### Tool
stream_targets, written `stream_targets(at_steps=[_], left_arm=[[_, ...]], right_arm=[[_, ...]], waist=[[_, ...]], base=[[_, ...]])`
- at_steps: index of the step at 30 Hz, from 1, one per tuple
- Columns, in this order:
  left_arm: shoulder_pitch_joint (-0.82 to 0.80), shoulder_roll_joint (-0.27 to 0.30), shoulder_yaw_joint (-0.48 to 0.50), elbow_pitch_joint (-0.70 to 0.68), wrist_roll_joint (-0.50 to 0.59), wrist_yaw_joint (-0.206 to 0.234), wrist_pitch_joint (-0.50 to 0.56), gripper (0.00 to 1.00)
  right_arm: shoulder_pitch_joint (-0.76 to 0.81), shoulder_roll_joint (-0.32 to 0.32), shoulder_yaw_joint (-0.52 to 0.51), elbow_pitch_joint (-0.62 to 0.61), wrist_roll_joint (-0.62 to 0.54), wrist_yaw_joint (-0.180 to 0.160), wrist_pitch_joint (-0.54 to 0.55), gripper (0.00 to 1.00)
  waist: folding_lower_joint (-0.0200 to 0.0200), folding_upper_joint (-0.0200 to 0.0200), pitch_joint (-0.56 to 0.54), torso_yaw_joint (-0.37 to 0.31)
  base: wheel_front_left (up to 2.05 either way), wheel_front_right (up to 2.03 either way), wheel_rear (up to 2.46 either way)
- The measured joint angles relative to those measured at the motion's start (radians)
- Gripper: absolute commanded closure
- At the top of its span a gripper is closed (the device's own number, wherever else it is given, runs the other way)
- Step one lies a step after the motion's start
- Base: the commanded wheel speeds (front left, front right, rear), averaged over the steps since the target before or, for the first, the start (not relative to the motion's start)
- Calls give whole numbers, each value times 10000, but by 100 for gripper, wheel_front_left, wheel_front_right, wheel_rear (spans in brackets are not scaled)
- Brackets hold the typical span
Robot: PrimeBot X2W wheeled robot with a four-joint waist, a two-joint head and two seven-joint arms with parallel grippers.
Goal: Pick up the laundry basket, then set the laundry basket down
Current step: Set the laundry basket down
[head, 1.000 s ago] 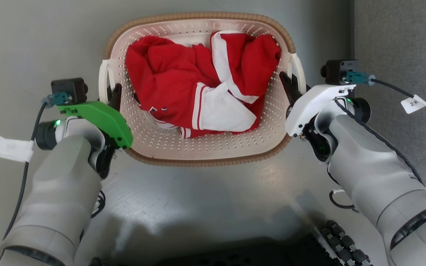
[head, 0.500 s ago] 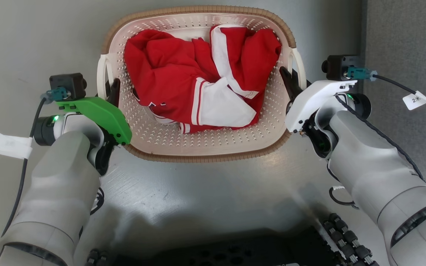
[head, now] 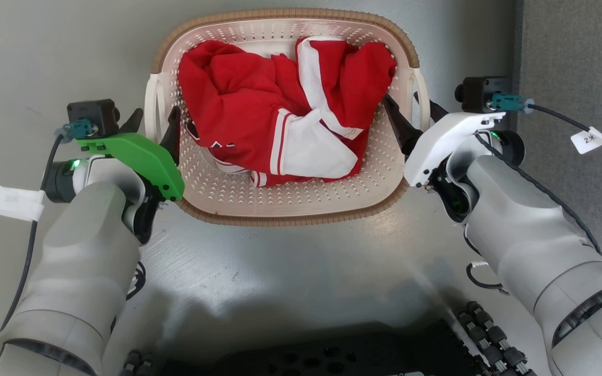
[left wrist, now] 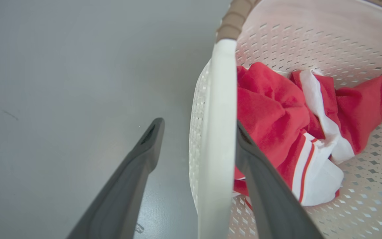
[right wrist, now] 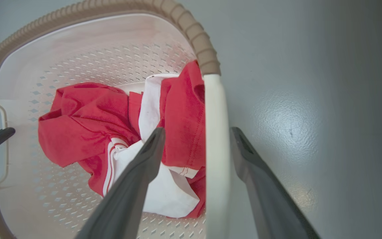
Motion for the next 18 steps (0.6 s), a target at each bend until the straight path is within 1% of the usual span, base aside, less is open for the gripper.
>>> stream_targets(at_steps=[11,18], left_arm=[[-12,-10,-31,90,-2,0,-2,0],[46,-35,-119,155,-2,0,-2,0]], right_arm=[[-3,6,33,265,105,4,0,0],[32,6,65,288,146,4,0,0]], waist=[[0,0,-126,22],[0,0,-472,12]], base=[[0,0,0],[0,0,0]])
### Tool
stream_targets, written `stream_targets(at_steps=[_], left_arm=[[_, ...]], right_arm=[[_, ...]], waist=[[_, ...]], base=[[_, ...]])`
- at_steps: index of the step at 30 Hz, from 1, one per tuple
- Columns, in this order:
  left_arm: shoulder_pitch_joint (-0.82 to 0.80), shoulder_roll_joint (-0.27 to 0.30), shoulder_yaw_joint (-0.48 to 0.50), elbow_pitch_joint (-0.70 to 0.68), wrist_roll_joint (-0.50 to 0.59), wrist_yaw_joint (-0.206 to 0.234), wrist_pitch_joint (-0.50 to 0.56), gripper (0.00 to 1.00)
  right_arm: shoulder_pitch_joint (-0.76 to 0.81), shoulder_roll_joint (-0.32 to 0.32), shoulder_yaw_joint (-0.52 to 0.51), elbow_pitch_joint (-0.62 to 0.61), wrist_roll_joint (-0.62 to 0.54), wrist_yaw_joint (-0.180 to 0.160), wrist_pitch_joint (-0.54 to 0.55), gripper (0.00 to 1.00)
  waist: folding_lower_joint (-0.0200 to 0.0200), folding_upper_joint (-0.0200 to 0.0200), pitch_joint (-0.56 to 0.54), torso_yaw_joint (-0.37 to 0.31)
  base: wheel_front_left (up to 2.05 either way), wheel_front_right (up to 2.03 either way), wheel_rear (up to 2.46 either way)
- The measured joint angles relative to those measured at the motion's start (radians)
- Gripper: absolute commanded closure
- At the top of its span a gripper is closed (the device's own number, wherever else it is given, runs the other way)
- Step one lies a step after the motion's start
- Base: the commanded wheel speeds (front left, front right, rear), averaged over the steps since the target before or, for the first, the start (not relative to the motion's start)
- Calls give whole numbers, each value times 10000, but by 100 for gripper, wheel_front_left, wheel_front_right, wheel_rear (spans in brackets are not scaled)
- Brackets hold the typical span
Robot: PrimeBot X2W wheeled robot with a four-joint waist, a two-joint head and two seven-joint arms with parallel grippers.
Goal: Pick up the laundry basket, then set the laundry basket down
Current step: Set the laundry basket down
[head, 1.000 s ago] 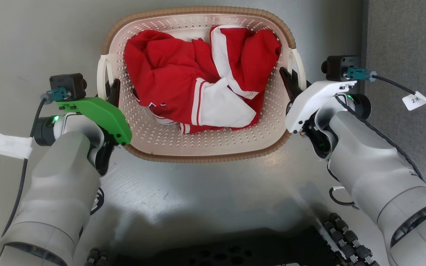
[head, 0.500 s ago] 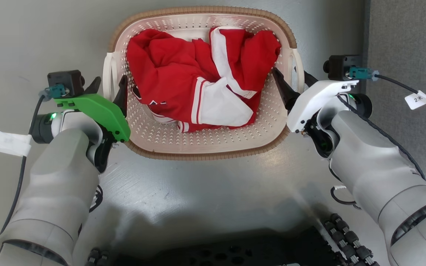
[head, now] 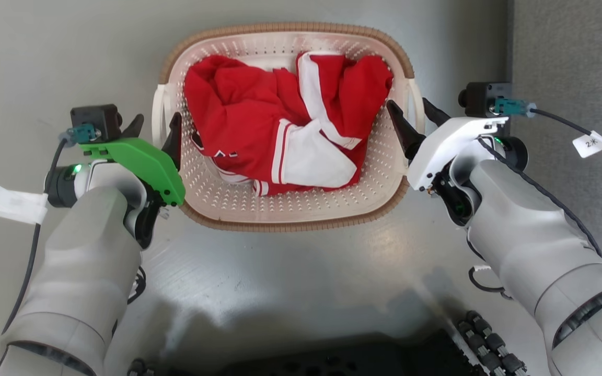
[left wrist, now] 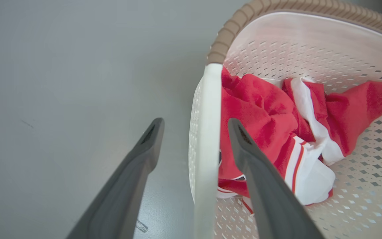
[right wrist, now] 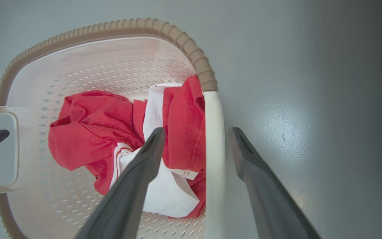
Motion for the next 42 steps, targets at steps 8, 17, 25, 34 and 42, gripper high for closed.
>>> stream_targets(at_steps=[8,17,25,34,42], left_arm=[[380,6,-21,-153,-29,0,-2,0],[800,205,94,-813,-29,0,-2,0],[1200,347,510,-1680,-10,0,-6,0],[2074,625,1231,-2558,280,0,-33,0],[2987,723,1956,-3651,1112,13,-33,0]], right_arm=[[352,0,-198,-17,224,0,0,0],[643,-8,-378,-299,2,0,0,0],[939,-67,-867,-1074,-151,0,0,0],[1595,-414,-1436,-2080,-886,0,-17,0],[2243,-761,-2395,-3482,-2004,-198,-29,0]], waist=[[0,0,-680,-46],[0,0,-1843,-151],[0,0,-2722,-186],[0,0,-3872,-217],[-1,0,-5023,-241]], base=[[0,0,0],[0,0,0],[0,0,0],[0,0,0],[0,0,0]])
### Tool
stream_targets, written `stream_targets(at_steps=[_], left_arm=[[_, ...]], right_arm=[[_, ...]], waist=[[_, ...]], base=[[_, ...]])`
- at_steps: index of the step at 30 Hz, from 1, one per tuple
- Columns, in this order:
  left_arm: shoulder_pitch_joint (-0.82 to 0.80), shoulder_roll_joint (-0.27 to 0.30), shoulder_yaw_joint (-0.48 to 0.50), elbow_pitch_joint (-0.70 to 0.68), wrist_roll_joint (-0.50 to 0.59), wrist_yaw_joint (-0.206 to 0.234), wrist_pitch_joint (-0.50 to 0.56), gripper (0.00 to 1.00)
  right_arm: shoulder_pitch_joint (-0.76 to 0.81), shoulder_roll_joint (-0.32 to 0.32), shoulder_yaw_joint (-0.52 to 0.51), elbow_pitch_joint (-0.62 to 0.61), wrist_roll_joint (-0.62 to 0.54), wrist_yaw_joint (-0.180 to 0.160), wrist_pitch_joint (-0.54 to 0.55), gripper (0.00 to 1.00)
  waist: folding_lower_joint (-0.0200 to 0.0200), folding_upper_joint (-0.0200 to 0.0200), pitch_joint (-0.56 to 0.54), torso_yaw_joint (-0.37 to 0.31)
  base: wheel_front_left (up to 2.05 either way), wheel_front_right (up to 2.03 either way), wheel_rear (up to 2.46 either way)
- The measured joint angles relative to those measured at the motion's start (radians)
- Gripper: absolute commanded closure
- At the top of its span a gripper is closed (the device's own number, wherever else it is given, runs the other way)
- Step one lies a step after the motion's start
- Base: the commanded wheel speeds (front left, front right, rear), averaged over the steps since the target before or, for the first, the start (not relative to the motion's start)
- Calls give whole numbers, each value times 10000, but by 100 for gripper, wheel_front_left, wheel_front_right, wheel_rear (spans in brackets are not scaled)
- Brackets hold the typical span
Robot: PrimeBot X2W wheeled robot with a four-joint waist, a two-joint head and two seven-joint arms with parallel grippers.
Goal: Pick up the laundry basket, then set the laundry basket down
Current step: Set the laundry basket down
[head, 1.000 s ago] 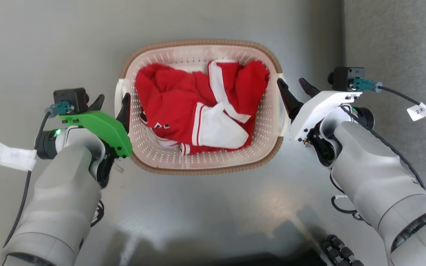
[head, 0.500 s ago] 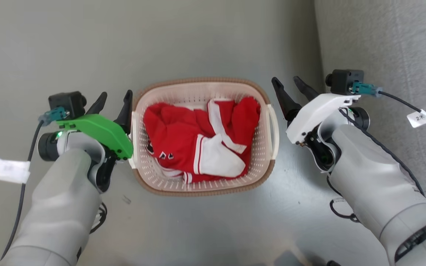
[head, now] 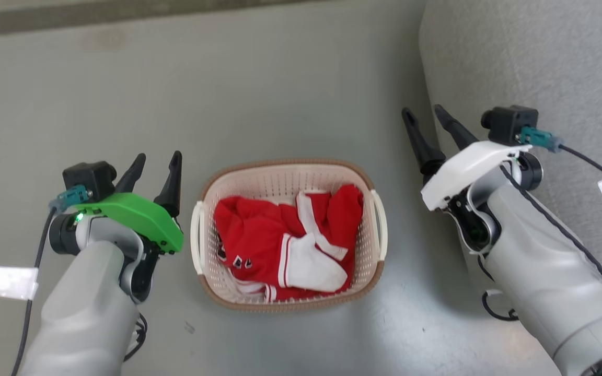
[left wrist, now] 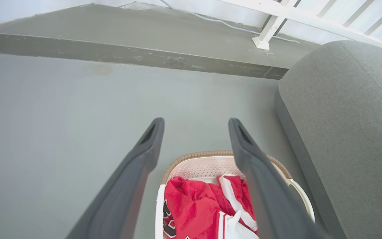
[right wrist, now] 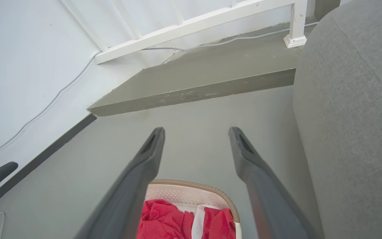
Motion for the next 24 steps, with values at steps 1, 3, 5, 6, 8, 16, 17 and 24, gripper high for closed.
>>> stream_targets(at_steps=[1,3,5,6,8,16,17,24], left_arm=[[111,0,77,-157,119,19,0,0],[336,-10,255,-458,247,125,0,0],[586,-17,474,-779,451,226,0,0],[715,-27,625,-957,552,249,0,0],[957,-42,911,-1361,746,341,0,0],[2101,-157,1522,-2410,1436,617,0,0],[2219,-180,1624,-2554,1490,663,0,0],[3114,-311,2182,-3315,1975,890,0,0]], right_arm=[[128,-29,-107,-169,-144,-35,0,0],[400,-84,-355,-512,-391,-163,0,0],[701,-123,-581,-796,-523,-201,-2,0],[868,-128,-673,-922,-591,-261,0,0],[1232,-128,-846,-1137,-759,-282,0,0],[2435,-134,-1383,-2092,-1302,-437,0,0],[2535,-136,-1434,-2230,-1434,-437,0,0],[3357,-125,-1755,-3101,-2008,-533,-2,0]], waist=[[0,0,-127,0],[0,0,-385,2],[0,0,-643,8],[0,0,-770,12],[0,0,-1027,25],[0,0,-1993,96],[0,0,-2102,106],[0,0,-2755,146]], base=[[0,0,0],[0,0,0],[0,0,0],[0,0,0],[0,0,0],[0,0,0],[0,0,0],[0,0,0]])
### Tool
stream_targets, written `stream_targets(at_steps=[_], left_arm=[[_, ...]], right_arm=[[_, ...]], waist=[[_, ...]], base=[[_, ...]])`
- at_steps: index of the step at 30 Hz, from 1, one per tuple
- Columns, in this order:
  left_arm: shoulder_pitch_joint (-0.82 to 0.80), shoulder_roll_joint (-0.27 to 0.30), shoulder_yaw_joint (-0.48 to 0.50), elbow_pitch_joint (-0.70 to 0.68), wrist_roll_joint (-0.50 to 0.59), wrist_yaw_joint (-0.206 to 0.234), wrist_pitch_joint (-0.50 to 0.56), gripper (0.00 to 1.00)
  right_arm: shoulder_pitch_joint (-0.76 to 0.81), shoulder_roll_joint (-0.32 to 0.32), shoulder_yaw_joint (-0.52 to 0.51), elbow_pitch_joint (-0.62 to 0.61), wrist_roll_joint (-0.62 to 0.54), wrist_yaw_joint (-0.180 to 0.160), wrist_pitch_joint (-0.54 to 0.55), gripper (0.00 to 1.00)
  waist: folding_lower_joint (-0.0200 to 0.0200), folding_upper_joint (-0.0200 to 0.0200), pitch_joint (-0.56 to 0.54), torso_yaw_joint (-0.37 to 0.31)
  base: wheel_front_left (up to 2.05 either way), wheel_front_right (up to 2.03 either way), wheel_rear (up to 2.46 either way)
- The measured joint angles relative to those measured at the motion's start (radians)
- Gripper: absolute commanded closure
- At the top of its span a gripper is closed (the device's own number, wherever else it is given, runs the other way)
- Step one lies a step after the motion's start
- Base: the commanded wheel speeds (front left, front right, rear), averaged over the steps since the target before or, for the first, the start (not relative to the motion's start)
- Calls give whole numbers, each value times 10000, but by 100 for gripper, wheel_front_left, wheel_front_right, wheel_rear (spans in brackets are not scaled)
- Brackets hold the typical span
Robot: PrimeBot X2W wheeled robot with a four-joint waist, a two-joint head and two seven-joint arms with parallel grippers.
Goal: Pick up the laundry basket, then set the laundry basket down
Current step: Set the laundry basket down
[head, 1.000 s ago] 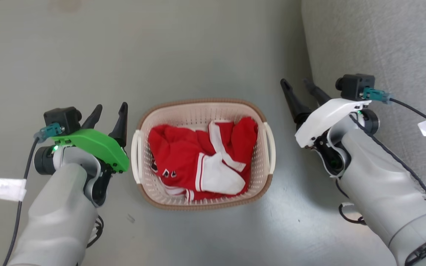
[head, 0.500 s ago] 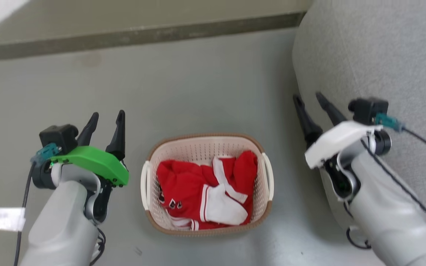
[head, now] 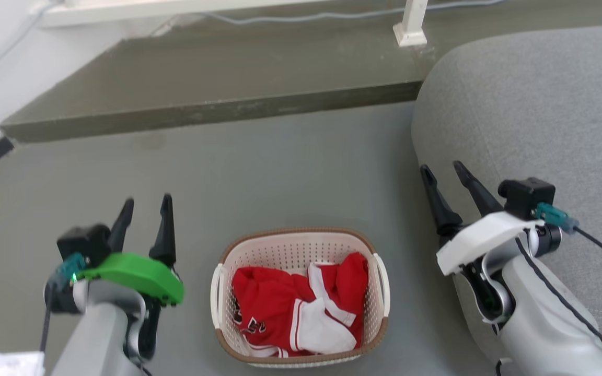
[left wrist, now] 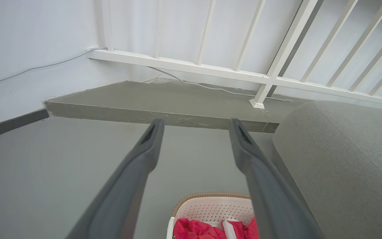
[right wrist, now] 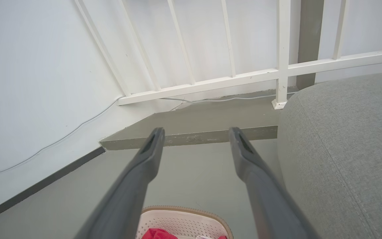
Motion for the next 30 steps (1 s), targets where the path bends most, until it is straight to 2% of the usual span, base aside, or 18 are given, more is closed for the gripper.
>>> stream_targets(at_steps=[4,8,11,30], left_arm=[[541,-111,180,-345,130,125,0,0],[784,-150,514,-832,437,219,0,0],[1009,-184,665,-1085,604,244,0,0],[2093,-426,1131,-2013,1179,151,0,0]], right_arm=[[435,-4,-215,-510,-322,-105,2,0],[733,-2,-575,-1035,-686,-368,2,0],[990,36,-721,-1327,-825,-412,0,0],[2109,282,-1235,-1987,-1373,-397,2,0]], waist=[[0,0,-254,-6],[0,0,-362,-23],[0,0,-413,-33],[0,0,-466,-31]], base=[[0,0,0],[0,0,0],[0,0,0],[0,0,0]])
